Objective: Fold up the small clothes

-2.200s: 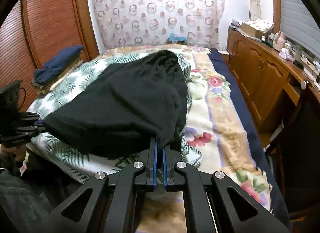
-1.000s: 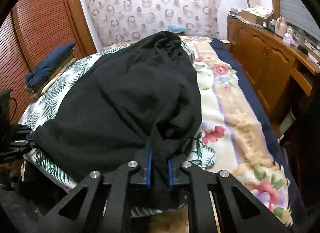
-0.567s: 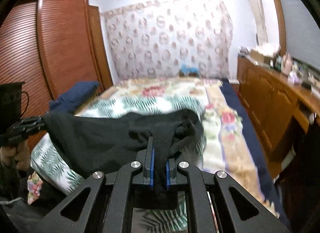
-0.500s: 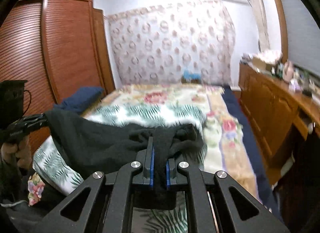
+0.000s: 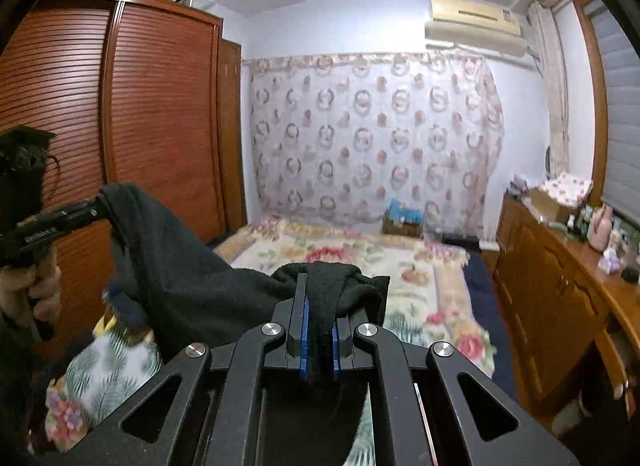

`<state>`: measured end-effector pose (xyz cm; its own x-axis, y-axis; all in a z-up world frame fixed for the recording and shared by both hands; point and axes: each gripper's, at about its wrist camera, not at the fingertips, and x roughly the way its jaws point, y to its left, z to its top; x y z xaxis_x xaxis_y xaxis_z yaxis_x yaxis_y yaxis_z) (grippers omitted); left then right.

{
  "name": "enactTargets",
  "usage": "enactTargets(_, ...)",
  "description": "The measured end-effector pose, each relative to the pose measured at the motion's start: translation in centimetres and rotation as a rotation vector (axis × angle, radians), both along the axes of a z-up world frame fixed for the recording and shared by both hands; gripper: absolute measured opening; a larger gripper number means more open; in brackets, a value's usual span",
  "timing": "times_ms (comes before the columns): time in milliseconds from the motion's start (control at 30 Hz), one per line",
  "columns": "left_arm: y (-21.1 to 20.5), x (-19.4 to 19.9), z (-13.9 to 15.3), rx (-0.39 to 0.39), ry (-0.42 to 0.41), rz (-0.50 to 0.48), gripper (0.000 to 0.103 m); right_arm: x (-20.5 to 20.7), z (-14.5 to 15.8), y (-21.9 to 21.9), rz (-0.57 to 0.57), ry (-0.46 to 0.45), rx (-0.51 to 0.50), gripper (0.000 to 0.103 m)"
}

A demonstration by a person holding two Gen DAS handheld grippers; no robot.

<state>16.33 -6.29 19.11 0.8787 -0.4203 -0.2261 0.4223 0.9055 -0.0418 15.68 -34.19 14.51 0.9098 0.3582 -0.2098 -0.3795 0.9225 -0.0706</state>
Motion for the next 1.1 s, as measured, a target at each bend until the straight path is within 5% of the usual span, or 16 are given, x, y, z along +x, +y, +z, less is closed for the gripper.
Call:
enactTargets(133, 1.2, -1.0, 0.2, 0.05, -0.016, 0.02, 0.004, 1.5, -0.8, 1.8, 0.004, -0.032, 0.027, 0.007)
enactTargets(300, 3.1, -4.0, -7.2, 0.056, 0.132, -0.037, 0.004, -0.5, -7.1, 2.0, 0.033, 0.057, -0.029, 0.007)
enactTargets(433, 3.5, -8.2, -15.8, 0.051, 0.28, -0.089, 0.004, -3.2, -15.2, 1.8, 0.088, 0.195, -0.029, 0.007)
enactTargets(600, 2.6, -11.6, -20.1, 0.047, 0.37, -0.122, 0.004, -6.1, -21.3, 1.4, 0.114, 0.318, -0.053, 0.007)
enactTargets(867, 2.0, -9.8, -20.3, 0.06, 0.386, -0.103, 0.004, -6.6, -21.1, 1.6, 0.118, 0.35, -0.072, 0.008)
enactTargets(1100, 4.2, -2.7, -22.1, 0.016, 0.437, -0.026, 0.004, 0.2, -19.3, 1.9, 0.111, 0.382, -0.03, 0.008)
